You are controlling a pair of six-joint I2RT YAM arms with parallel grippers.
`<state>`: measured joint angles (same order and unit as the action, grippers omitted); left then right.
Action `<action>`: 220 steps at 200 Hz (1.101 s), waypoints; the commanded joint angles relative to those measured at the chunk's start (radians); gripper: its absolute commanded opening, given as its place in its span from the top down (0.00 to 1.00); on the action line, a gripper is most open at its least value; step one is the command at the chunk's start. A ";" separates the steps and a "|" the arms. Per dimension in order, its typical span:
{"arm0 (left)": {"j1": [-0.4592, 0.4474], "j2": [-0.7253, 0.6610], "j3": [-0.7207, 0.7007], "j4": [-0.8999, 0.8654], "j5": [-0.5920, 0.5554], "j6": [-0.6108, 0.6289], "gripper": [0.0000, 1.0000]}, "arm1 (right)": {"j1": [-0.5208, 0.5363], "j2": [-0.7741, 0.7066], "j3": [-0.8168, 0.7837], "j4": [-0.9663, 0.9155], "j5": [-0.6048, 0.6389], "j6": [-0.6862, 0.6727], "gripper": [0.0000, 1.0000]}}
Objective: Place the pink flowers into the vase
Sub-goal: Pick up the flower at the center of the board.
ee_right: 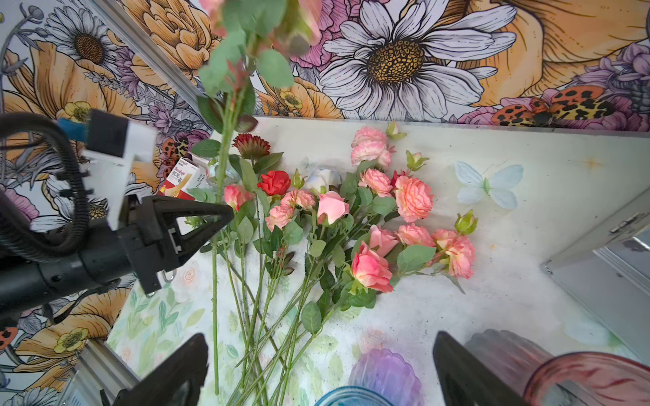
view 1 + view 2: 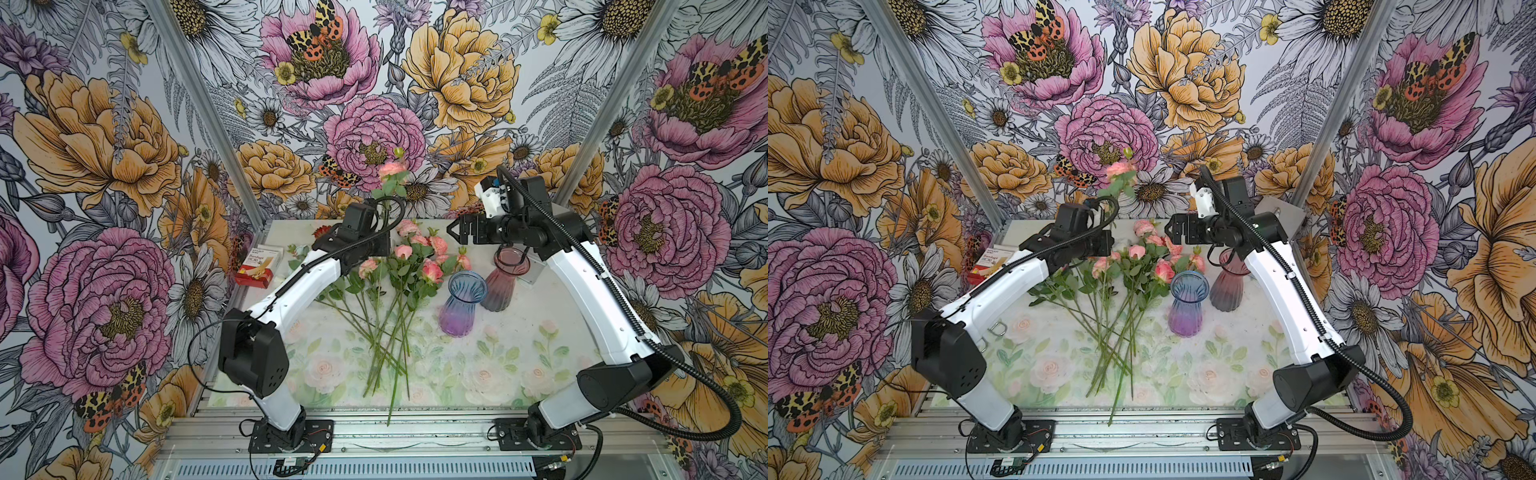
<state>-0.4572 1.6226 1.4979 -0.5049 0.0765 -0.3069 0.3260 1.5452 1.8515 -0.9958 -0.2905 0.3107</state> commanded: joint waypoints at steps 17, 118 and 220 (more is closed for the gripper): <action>0.018 -0.113 -0.082 0.319 0.091 -0.061 1.00 | 0.046 -0.030 0.033 0.050 -0.078 0.004 0.05; -0.094 -0.180 -0.266 0.651 0.364 -0.140 1.00 | 0.095 0.023 0.131 0.167 -0.159 0.046 0.26; -0.165 -0.139 -0.235 0.722 0.374 -0.166 1.00 | 0.127 0.066 0.119 0.207 -0.136 0.047 0.41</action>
<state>-0.6033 1.4788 1.2312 0.1654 0.4206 -0.4652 0.4454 1.5925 1.9663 -0.8242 -0.4316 0.3523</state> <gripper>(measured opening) 0.074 0.608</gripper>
